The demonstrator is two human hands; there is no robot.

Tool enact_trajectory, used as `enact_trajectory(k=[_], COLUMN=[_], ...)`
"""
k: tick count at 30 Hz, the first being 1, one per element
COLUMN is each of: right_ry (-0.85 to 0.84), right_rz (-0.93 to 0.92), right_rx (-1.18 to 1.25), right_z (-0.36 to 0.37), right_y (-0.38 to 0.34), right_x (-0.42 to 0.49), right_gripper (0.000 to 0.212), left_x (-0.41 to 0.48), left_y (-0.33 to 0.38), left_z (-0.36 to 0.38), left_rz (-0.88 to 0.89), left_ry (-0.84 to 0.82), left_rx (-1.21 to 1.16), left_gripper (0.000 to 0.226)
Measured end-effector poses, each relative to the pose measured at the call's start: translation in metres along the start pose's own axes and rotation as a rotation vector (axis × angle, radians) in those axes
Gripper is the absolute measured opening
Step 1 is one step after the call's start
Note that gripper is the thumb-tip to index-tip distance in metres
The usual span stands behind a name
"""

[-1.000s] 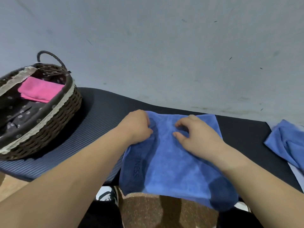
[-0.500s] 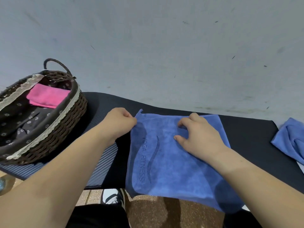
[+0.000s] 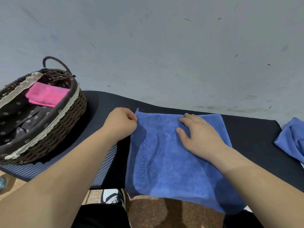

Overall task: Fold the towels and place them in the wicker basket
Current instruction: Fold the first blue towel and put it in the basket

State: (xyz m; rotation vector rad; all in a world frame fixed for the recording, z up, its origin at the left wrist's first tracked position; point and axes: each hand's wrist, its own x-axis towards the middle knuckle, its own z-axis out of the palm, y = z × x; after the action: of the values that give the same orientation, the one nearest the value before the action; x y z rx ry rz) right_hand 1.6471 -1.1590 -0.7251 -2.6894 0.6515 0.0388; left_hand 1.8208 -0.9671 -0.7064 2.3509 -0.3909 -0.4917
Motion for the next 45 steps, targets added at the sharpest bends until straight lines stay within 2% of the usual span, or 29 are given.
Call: enact_trajectory(k=[3,6,9,11,14,16,19,23,26,31,33,37,40,45], right_ry=[0.085,0.014,-0.063,-0.076,-0.065,-0.102,-0.258,-0.354,-0.348,-0.325,-0.304,-0.153,-0.058,-0.007], right_rz=[0.011,0.038,0.045,0.042,-0.017,-0.045,-0.026,-0.005,0.025,0.051,0.067,0.107,0.062,0.125], right_rx=[0.047,-0.029,-0.095,-0.091,-0.118,-0.107,-0.115,-0.143,-0.202,-0.257,-0.27,-0.228,-0.204,-0.118], right_z=[-0.002,0.0,0.002,-0.002,-0.014,-0.02,-0.019,-0.011,-0.015,-0.021,-0.015,-0.006,-0.012,-0.02], right_y=[0.001,0.0,-0.004,-0.005,-0.003,0.002,0.015,0.026,0.027,0.035,0.041,0.064,0.082,0.096], right_x=[0.006,0.009,0.01,0.009,0.003,-0.005,-0.02,-0.034,-0.046,-0.068,-0.073,-0.079,-0.075,-0.053], right_gripper=[0.037,0.041,0.05,0.05,0.052,0.056,0.067,0.073,0.074,0.075,0.082,0.087,0.078,0.062], left_x=[0.004,0.007,0.011,0.011,-0.013,-0.042,-0.087,-0.114,-0.115,-0.096,-0.081,-0.057,-0.047,-0.029], left_y=[0.001,0.004,0.004,0.008,0.025,0.04,0.053,0.056,0.061,0.077,0.078,0.081,0.09,0.081], left_z=[0.003,0.009,0.011,0.009,0.006,0.01,0.025,0.046,0.055,0.068,0.08,0.101,0.107,0.104], left_rz=[0.024,0.101,0.125,0.176,0.291,0.323,0.336,0.308,0.252,0.172,0.138,0.065,0.101,0.303], left_ry=[0.065,0.054,0.024,0.032,0.043,-0.049,-0.232,-0.323,-0.373,-0.415,-0.413,-0.387,-0.362,-0.336], left_rx=[-0.08,-0.047,0.129,0.332,0.529,0.603,0.777,0.864,0.894,0.812,0.801,0.846,0.85,0.837], left_gripper=[0.008,0.01,0.018,0.024,0.02,0.017,0.026,0.057,0.069,0.077,0.085,0.105,0.102,0.098])
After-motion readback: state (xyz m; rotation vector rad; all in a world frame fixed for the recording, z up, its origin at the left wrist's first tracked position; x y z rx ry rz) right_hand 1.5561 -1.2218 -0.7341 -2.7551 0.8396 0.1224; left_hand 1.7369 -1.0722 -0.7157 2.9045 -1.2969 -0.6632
